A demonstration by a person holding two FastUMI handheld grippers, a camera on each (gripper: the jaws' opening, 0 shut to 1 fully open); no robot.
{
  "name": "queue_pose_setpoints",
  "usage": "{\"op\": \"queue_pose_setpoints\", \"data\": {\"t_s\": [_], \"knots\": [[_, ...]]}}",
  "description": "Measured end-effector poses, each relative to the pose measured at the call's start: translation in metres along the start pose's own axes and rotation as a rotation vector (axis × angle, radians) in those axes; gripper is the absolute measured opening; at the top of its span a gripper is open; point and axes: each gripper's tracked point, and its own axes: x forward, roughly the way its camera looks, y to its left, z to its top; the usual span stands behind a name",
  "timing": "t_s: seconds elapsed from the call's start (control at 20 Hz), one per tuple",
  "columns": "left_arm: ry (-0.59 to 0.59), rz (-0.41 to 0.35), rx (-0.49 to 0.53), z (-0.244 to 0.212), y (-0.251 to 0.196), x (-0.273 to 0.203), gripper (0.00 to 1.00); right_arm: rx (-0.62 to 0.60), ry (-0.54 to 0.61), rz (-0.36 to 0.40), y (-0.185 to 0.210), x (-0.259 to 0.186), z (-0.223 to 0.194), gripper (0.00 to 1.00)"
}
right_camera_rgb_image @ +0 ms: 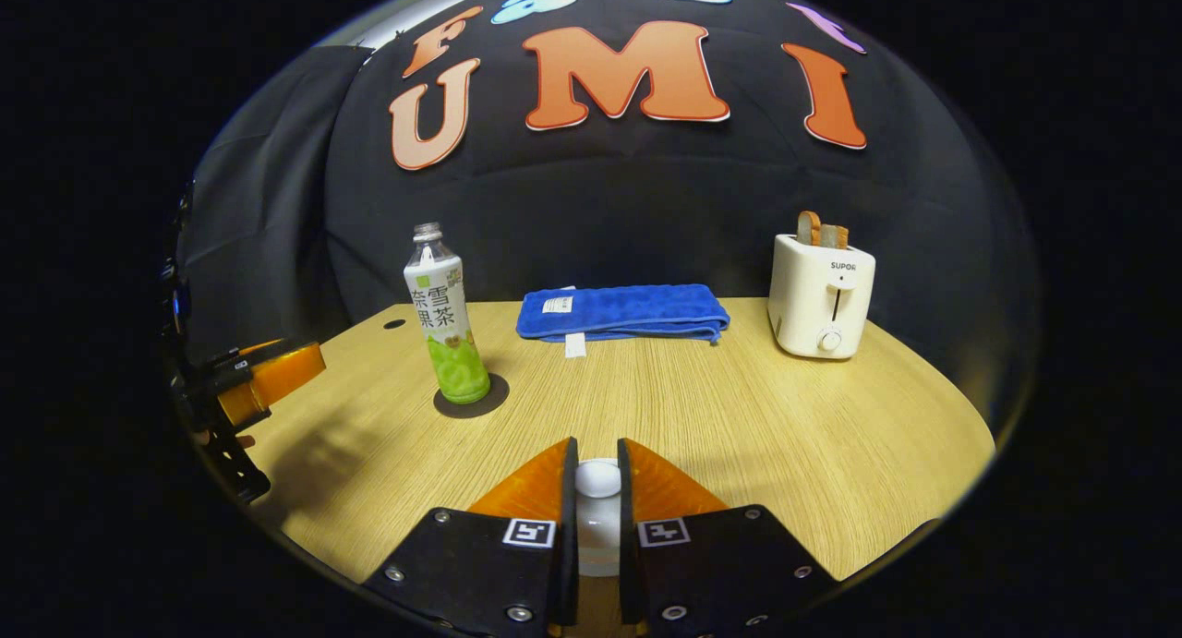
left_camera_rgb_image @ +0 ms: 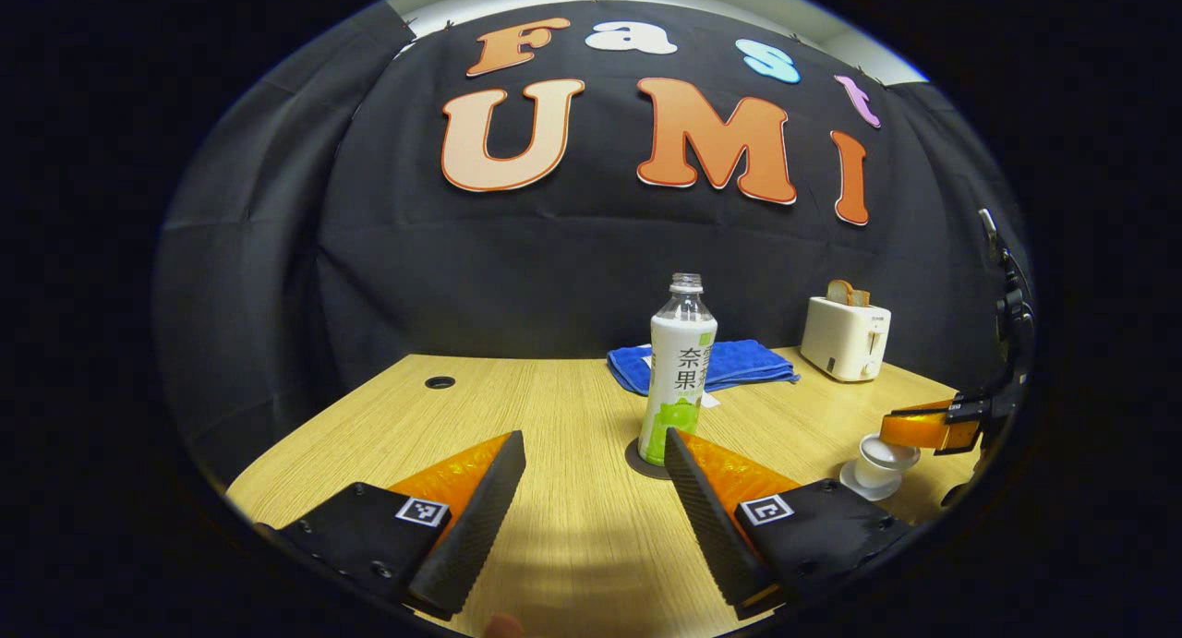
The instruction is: Open the teacup lid with one hand, grasp the water bottle and pour water into the teacup with the other hand; after pouring, place the water bottle on the coaster and then close the teacup lid.
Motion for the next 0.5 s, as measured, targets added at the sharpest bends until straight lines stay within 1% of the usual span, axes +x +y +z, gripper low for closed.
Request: {"op": "queue_pose_setpoints", "data": {"t_s": [0.05, 0.25, 0.35, 0.4, 0.45, 0.5], "knots": [[-0.001, 0.000, 0.000, 0.000, 0.000, -0.001, 0.99, 0.001, -0.004, -0.001, 0.000, -0.001, 0.001, 0.22], [-0.016, -0.003, -0.006, 0.007, -0.002, -0.004, 0.99, 0.000, -0.020, -0.010, -0.003, -0.005, 0.004, 0.28], [-0.024, -0.004, -0.008, 0.011, -0.003, -0.006, 0.99, 0.010, -0.024, -0.002, -0.002, -0.006, 0.005, 0.28], [-0.029, -0.003, -0.009, 0.015, -0.004, -0.005, 0.99, 0.019, -0.038, 0.003, -0.001, -0.012, 0.011, 0.25], [-0.035, -0.002, -0.010, 0.016, -0.005, -0.006, 0.99, 0.035, -0.060, 0.007, -0.003, -0.018, 0.021, 0.40], [-0.040, -0.002, -0.011, 0.020, -0.005, -0.005, 0.96, 0.046, -0.083, 0.004, -0.007, -0.024, 0.030, 0.47]]}}
